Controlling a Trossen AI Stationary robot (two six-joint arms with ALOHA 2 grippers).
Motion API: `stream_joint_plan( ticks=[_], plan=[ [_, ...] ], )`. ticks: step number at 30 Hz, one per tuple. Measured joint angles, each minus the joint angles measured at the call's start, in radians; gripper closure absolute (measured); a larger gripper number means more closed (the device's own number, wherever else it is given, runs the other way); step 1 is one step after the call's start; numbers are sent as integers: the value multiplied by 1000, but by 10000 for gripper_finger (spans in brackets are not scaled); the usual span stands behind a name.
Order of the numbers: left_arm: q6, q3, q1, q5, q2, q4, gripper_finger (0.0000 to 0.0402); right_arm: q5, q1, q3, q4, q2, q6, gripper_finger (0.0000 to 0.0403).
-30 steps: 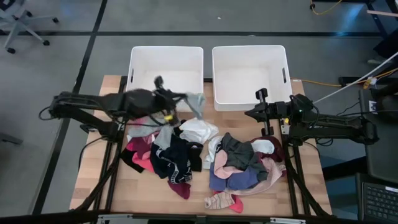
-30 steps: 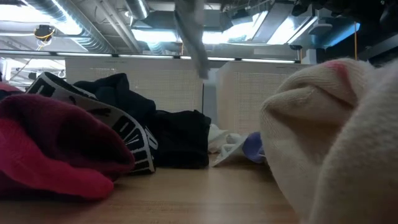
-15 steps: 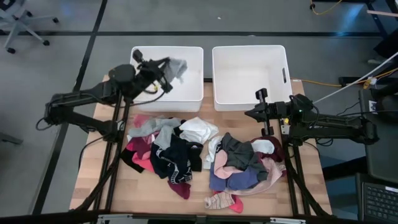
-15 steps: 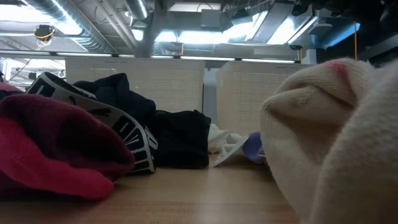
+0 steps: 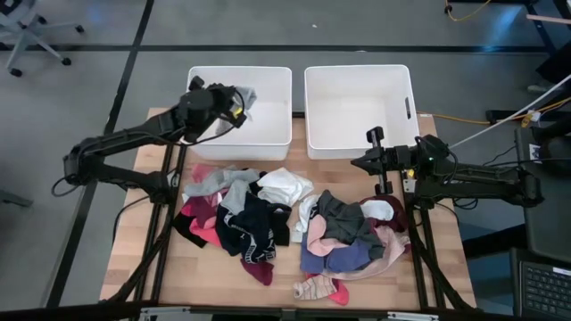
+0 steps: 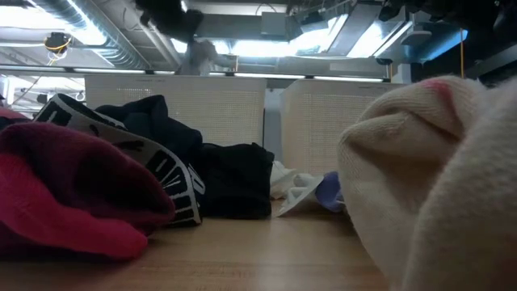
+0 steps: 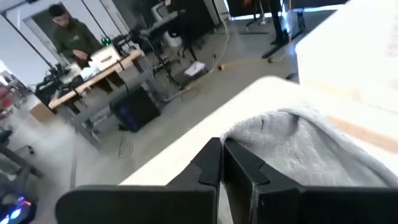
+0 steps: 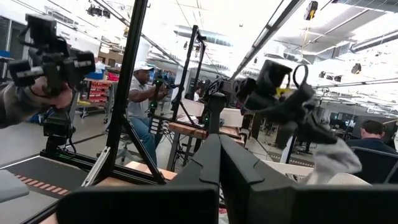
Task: Sort clothes
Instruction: Put the right gray sock into the left white laundry bin
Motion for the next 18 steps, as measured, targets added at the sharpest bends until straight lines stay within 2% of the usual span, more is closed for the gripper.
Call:
stream_joint_plan(
  ticks=[10,13,18],
  plan=[
    [-59,-66,28,21,12,-33,384,0,0,0,-10,0,0,397],
    [-99,-66,43,50,12,-72,355,0,0,0,-10,0,0,397],
    [-135,-67,58,99,12,-114,283,0,0,0,-13,0,0,397]
  ],
)
